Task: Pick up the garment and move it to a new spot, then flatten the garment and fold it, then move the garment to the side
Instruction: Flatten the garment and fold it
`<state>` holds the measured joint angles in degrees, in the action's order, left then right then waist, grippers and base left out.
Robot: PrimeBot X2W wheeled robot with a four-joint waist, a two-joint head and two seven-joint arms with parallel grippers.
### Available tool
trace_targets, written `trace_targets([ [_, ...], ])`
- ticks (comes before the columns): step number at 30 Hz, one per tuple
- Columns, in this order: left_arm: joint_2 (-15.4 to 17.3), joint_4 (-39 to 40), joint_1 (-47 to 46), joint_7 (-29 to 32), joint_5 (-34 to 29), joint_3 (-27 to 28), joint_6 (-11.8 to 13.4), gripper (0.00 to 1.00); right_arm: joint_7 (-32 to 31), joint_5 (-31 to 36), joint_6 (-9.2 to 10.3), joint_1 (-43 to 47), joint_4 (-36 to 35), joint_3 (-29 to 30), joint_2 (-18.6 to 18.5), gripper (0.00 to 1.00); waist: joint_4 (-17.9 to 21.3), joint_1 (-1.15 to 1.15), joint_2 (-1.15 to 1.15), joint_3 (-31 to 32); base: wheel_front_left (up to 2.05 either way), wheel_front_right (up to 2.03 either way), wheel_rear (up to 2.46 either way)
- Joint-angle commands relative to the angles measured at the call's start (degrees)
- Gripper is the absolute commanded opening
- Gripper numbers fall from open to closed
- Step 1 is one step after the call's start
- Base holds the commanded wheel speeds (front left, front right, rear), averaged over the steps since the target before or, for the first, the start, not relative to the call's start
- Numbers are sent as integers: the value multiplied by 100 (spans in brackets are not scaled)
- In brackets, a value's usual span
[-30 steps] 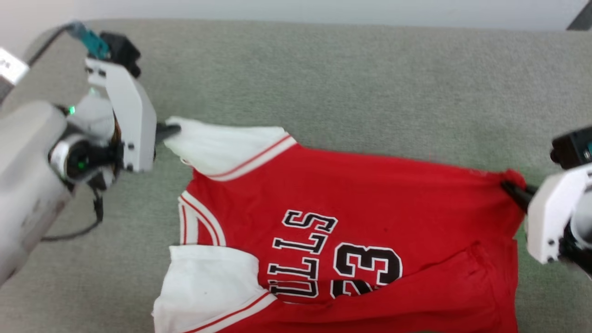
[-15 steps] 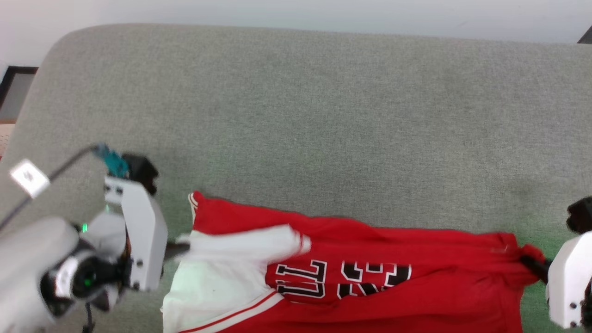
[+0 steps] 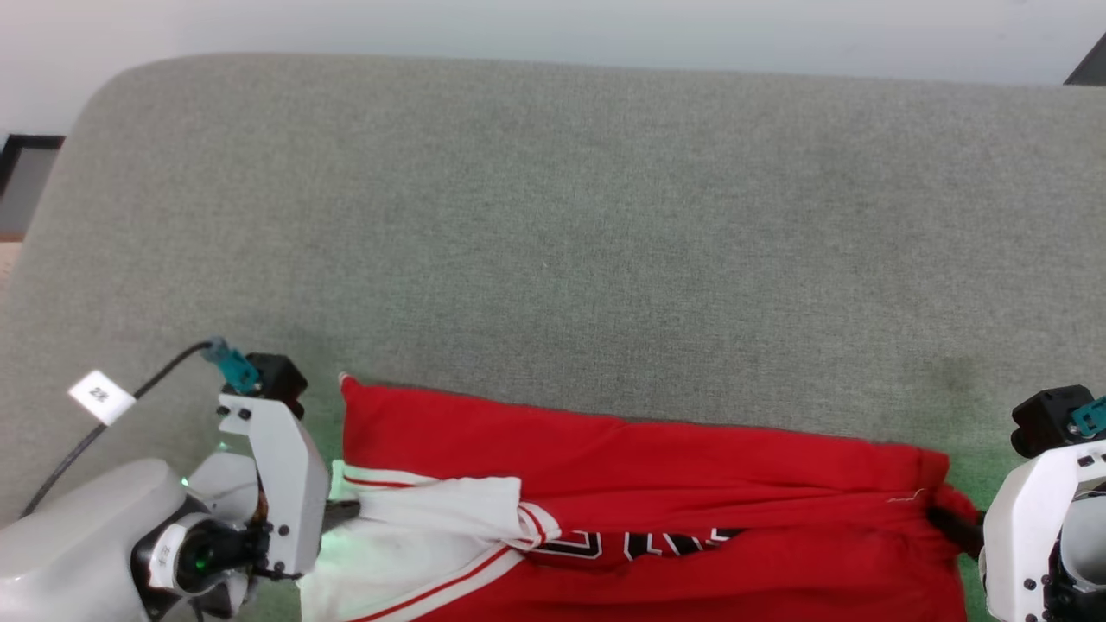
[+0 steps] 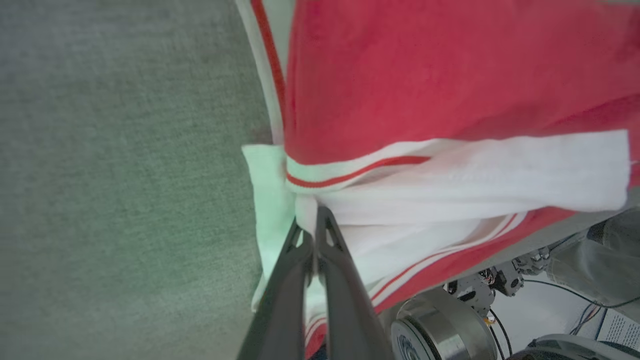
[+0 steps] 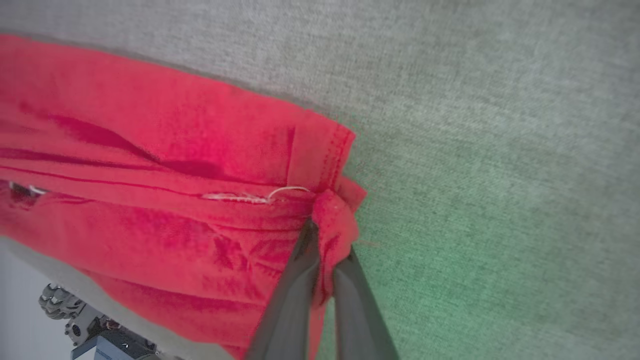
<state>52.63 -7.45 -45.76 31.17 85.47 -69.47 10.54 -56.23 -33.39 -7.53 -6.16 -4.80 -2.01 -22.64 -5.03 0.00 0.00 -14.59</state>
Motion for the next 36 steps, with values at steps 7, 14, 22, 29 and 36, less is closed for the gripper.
trace_targets([
  [7,110,74,133,-439,-192,107,-28,100,-182,-302,10,270,-221,323,73,100,-60,0,0,308,0,0,0],
  [14,233,286,365,-1451,-450,321,47,100,-409,-297,10,517,-227,706,193,100,-162,0,0,520,0,0,0],
  [22,235,230,901,-3314,-856,668,163,100,-469,-114,10,555,138,800,330,100,-322,0,0,692,0,0,0],
  [29,189,-17,1451,-4519,-1129,964,297,100,-656,16,10,547,374,920,379,100,-498,0,0,719,0,0,0],
  [36,-182,-274,2149,-4638,-1649,2116,235,100,-760,-46,10,515,486,1097,536,100,-674,0,0,704,0,0,0],
])
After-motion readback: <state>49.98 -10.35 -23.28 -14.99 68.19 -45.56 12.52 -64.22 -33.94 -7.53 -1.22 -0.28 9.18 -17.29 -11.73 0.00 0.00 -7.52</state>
